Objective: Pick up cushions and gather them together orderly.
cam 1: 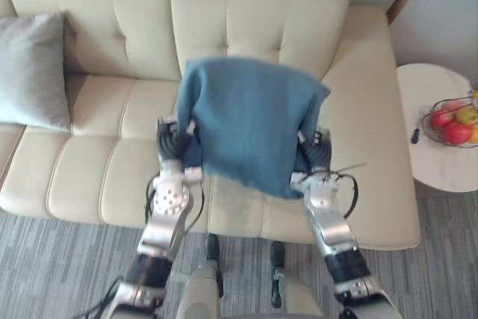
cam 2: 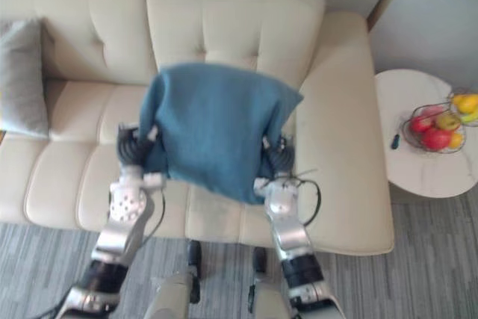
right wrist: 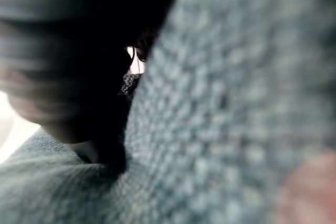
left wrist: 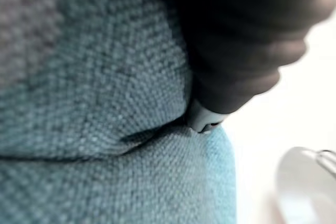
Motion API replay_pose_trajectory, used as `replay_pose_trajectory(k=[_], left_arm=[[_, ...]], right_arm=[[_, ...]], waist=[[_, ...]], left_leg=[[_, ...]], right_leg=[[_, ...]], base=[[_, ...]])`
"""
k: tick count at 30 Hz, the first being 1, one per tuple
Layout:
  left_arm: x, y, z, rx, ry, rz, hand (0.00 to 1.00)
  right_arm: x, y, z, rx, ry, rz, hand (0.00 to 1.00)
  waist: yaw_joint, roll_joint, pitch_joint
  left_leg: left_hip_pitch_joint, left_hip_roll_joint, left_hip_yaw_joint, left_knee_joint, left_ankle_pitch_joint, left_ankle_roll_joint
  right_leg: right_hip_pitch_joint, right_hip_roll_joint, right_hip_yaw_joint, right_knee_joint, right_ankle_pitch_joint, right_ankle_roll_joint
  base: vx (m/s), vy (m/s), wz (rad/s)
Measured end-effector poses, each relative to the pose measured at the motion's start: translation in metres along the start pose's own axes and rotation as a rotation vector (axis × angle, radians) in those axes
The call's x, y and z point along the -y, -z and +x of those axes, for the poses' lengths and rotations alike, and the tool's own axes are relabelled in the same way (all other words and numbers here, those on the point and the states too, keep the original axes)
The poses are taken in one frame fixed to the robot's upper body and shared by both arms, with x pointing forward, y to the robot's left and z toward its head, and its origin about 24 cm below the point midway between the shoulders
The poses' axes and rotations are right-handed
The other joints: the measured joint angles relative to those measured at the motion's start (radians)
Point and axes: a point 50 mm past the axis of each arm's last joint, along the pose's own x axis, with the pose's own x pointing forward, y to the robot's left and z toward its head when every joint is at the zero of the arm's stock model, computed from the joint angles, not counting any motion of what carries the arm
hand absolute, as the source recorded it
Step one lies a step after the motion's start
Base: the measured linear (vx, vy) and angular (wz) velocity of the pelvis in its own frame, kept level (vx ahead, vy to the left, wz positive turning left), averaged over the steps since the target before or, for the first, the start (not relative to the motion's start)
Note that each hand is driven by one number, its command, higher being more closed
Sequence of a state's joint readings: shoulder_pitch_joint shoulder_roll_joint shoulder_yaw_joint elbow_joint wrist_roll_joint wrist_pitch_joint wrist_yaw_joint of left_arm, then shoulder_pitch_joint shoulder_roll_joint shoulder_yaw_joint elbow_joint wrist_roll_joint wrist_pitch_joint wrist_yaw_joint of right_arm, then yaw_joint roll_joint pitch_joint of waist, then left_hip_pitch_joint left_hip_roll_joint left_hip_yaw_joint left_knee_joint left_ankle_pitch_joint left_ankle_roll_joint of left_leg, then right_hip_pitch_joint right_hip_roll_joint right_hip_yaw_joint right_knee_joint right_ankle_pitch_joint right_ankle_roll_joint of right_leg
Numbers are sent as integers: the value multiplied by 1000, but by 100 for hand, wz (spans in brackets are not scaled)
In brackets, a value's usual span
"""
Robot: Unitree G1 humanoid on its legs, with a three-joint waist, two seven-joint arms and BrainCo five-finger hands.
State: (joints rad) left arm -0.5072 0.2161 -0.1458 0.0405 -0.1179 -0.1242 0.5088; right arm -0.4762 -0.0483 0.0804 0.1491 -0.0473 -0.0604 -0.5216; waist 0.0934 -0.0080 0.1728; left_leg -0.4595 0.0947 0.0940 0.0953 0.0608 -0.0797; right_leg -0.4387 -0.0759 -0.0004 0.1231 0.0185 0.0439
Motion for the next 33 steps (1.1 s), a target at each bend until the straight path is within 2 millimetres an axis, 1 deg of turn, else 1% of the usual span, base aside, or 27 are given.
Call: replay_pose_trajectory(k=[1, 2, 3, 4, 5, 6, 7, 8, 9, 10, 11, 12, 14, 16, 17, 19, 22, 24, 26, 28, 29, 31, 32, 33], left_arm=[[5, -11, 14, 54, -9, -9, 100], [7, -15, 19, 72, -11, -13, 100], [14, -25, 35, 111, -18, -17, 100], [18, -33, 48, 138, -25, -7, 0], [19, -35, 52, 145, -29, -4, 0], [21, -44, 66, 170, -32, 13, 0], [26, -53, 80, 186, -36, 24, 0], [28, -55, 85, 190, -37, 29, 0], [30, -65, 98, 202, -44, 46, 0], [32, -70, 108, 198, -53, 61, 0], [33, -70, 111, 190, -58, 66, 0], [32, -69, 118, 165, -71, 83, 0], [33, -64, 123, 119, -76, 88, 0], [34, -58, 122, 86, -70, 74, 0], [33, -53, 122, 60, -68, 67, 0], [33, -43, 119, 20, -70, 51, 0], [26, -7, 100, -110, -91, 2, 0], [24, 14, 86, -179, -84, -12, 0], [23, 28, 74, -225, -83, -17, 0], [19, 43, 62, -270, -79, -9, 0], [18, 44, 61, -273, -75, -9, 0], [10, 50, 54, -282, -62, -4, 0], [8, 51, 53, -284, -62, -1, 0], [0, 54, 51, -287, -58, 6, 0]], right_arm=[[-2, -14, 11, 51, 24, 14, 100], [-2, -19, 16, 70, 33, 15, 100], [-3, -32, 31, 117, 65, 8, 100], [-4, -42, 44, 145, 80, -3, 0], [-5, -45, 48, 149, 86, -3, 0], [-7, -55, 61, 166, 111, 2, 0], [-4, -64, 73, 185, 138, -15, 0], [-3, -66, 77, 188, 147, -22, 0], [-1, -73, 89, 186, 174, -36, 0], [2, -79, 99, 172, 200, -48, 0], [2, -79, 102, 163, 209, -53, 0], [4, -81, 109, 143, 217, -67, 0], [7, -82, 116, 110, 216, -77, 0], [8, -78, 117, 89, 197, -79, 0], [7, -78, 118, 81, 186, -73, 0], [7, -77, 118, 68, 176, -61, 0], [5, -74, 117, 54, 163, -56, 0], [5, -66, 113, 32, 151, -62, 0], [8, -55, 109, 8, 152, -74, 0], [13, -38, 99, -25, 148, -85, 0], [14, -35, 97, -26, 147, -84, 0], [16, -22, 86, -44, 126, -82, 0], [17, -20, 84, -48, 121, -87, 0], [18, -13, 79, -61, 100, -97, 0]], waist=[[5, 3, 6], [6, 7, 11], [6, 17, 33], [8, 22, 53], [9, 23, 60], [9, 28, 78], [9, 39, 99], [9, 43, 106], [8, 48, 123], [7, 52, 136], [6, 53, 137], [3, 53, 153], [1, 54, 183], [1, 55, 190], [0, 54, 205], [-4, 55, 212], [-9, 55, 214], [-11, 54, 214], [-11, 54, 214], [-14, 53, 214], [-15, 53, 214], [-25, 53, 213], [-26, 53, 213], [-29, 50, 212]], left_leg=[[-15, -2, -5, -25, 22, -2], [-21, -3, -8, -32, 29, -2], [-29, -7, -22, -62, 55, -3], [-32, -8, -26, -91, 79, -4], [-33, -10, -26, -101, 85, -5], [-54, -13, -38, -124, 107, -7], [-82, -15, -60, -136, 127, -11], [-92, -16, -64, -141, 134, -12], [-121, -16, -77, -164, 159, -15], [-150, -16, -85, -184, 180, -18], [-163, -16, -90, -190, 188, -20], [-185, -16, -101, -197, 197, -23], [-218, -15, -115, -197, 205, -34], [-253, -16, -123, -197, 210, -37], [-265, -15, -130, -197, 213, -40], [-273, -15, -132, -197, 216, -44], [-269, -17, -132, -197, 216, -44], [-261, -15, -132, -197, 216, -44], [-254, -15, -130, -197, 216, -44], [-235, -14, -128, -197, 215, -44], [-231, -14, -127, -197, 215, -44], [-209, -11, -121, -197, 213, -46], [-204, -11, -120, -197, 213, -46], [-191, -8, -114, -197, 211, -47]], right_leg=[[-31, -2, -4, 12, 0, 0], [-38, -3, -9, 15, 0, 0], [-56, -5, -21, 22, 0, 0], [-75, -6, -26, 30, 0, 0], [-83, -6, -27, 33, -1, 0], [-118, -6, -33, 48, -1, 1], [-149, -8, -46, 59, -1, 1], [-161, -8, -49, 64, -1, 1], [-199, -9, -56, 75, -1, 1], [-239, -10, -65, 87, -1, 1], [-254, -11, -68, 90, -1, 1], [-279, -12, -73, 101, -1, 0], [-313, -17, -80, 113, -6, 1], [-352, -19, -86, 131, -11, 2], [-365, -19, -91, 140, -11, 2], [-374, -21, -95, 152, -17, 0], [-381, -26, -96, 179, -34, -2], [-378, -25, -97, 190, -40, -2], [-374, -25, -94, 194, -40, -2], [-358, -25, -93, 196, -40, -2], [-355, -25, -92, 196, -40, -2], [-335, -22, -89, 197, -40, -2], [-331, -22, -87, 197, -40, -2], [-322, -19, -81, 198, -40, -2]], base=[[-58, -10, 20], [-48, -10, 20], [-43, -10, 23], [-56, -9, 19], [-59, 3, 11], [-57, 0, 16], [-54, -3, 20], [-52, -11, 26], [-59, -9, 21], [-60, -11, 21], [-44, -18, 15], [-16, -18, 13], [3, -25, 13], [22, -28, 12], [35, -31, 14], [30, -27, 12], [29, -47, 6], [14, -44, 2], [5, -31, -3], [0, 0, 0], [0, 0, 0], [-1, -24, -4], [0, -25, -10], [10, -37, -12]])
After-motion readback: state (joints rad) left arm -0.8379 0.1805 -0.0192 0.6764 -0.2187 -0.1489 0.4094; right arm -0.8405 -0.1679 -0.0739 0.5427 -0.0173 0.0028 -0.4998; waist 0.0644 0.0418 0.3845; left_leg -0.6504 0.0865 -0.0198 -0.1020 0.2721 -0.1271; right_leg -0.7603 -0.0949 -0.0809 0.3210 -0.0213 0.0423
